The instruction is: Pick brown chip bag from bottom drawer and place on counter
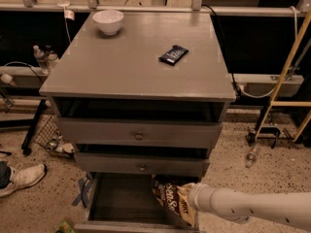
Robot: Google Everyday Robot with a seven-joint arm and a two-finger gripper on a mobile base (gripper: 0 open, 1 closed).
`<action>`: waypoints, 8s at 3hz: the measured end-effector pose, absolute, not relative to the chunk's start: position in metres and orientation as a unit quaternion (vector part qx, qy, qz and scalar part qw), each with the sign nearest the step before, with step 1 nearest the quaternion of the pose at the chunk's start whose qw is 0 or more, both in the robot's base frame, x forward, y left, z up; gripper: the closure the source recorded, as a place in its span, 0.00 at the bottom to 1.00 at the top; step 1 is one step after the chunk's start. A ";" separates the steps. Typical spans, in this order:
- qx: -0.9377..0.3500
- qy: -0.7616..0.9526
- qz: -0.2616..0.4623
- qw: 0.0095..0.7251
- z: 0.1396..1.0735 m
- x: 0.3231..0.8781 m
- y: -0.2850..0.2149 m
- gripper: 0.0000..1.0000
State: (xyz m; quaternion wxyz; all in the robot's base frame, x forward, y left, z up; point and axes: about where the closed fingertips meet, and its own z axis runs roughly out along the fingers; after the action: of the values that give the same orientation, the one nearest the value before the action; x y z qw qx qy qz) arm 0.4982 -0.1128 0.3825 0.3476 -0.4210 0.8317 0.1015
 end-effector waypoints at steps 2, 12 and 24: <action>-0.510 0.779 0.026 0.365 0.460 0.494 -0.124 1.00; -0.530 0.704 -0.170 0.441 0.681 0.574 -0.275 1.00; -0.570 0.392 -0.550 0.468 1.033 0.676 -0.309 1.00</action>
Offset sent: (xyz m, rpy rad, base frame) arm -0.0024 -0.0214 0.1295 -0.2714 -0.2268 0.2214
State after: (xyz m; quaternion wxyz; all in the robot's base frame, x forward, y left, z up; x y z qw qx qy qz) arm 0.6763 -0.3089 1.0334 0.4682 -0.5703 0.3917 -0.5497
